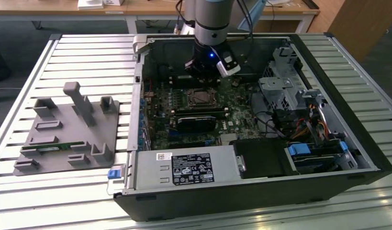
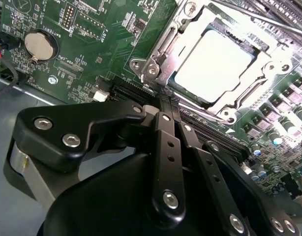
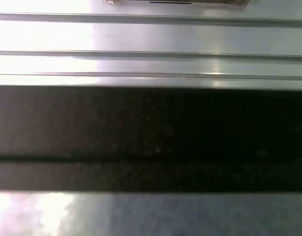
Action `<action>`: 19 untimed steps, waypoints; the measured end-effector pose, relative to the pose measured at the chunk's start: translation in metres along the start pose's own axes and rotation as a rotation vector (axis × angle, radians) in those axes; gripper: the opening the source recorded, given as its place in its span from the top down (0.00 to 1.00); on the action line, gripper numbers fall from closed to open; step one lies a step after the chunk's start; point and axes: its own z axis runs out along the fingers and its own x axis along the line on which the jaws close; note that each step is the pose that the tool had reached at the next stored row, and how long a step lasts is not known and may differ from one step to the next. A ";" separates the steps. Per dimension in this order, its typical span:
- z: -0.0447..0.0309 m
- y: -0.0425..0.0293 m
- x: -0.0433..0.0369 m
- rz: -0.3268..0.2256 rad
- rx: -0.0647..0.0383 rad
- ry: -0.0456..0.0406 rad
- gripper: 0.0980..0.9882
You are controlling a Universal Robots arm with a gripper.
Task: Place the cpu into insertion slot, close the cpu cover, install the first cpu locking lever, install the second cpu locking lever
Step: 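Install the first cpu locking lever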
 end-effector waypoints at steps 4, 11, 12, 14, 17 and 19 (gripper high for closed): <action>0.0003 0.0000 0.0000 0.000 0.011 -0.0001 0.99; 0.0019 0.0003 0.0000 0.000 0.015 -0.0002 0.99; 0.0026 0.0004 0.0000 0.000 0.016 -0.0001 0.99; 0.0037 0.0004 0.0000 0.000 0.017 0.0001 0.99; 0.0041 0.0004 0.0000 0.000 0.017 0.0001 0.99; 0.0039 0.0005 0.0000 0.000 0.016 -0.0002 0.99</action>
